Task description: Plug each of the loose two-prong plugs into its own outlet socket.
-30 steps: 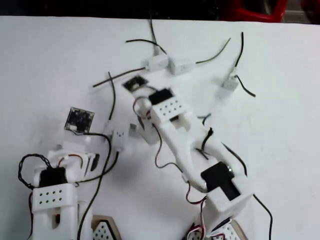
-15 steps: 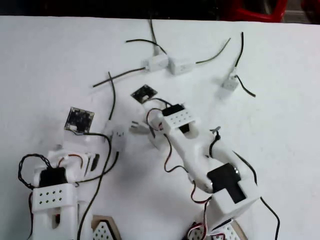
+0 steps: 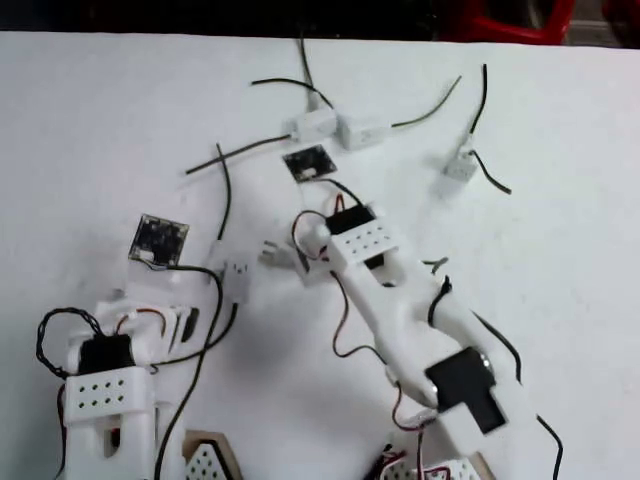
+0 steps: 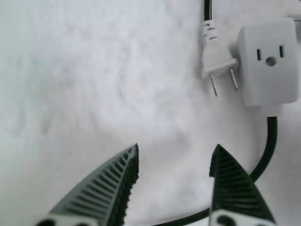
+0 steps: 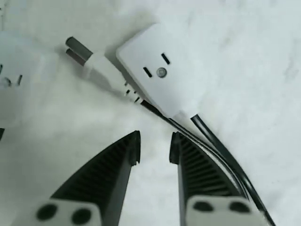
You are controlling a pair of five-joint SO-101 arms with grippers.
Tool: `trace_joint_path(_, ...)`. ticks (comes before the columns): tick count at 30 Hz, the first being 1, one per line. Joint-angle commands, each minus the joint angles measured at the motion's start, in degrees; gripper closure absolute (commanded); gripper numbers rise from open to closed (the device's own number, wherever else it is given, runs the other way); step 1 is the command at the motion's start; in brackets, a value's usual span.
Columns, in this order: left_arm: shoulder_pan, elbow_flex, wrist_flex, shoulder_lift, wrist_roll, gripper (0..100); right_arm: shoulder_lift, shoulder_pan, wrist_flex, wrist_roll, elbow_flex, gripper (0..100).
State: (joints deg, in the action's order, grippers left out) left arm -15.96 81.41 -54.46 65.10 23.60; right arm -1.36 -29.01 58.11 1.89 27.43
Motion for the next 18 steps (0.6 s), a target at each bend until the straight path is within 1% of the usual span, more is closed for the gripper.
trace_joint_path(1, -0.7, 0.0, 1.4, 1.0, 0.4, 75, -2.1, 1.5, -3.3, 1.0, -0.3, 88.9)
trace_joint_path(3, -0.7, 0.0, 1.4, 1.0, 0.4, 75, -4.0, 2.7, -5.9, 0.3, -0.3, 88.9)
trace_joint_path(7, -0.7, 0.0, 1.4, 1.0, 0.4, 75, -6.8, 2.7, -7.1, -8.6, -0.3, 88.9)
trace_joint_path(11, -0.7, 0.0, 1.4, 1.0, 0.4, 75, -8.1, 2.7, -7.3, -11.1, -0.3, 88.9)
trace_joint_path(18, -0.7, 0.0, 1.4, 1.0, 0.4, 75, -8.2, 3.0, -7.3, -17.9, -0.4, 88.9)
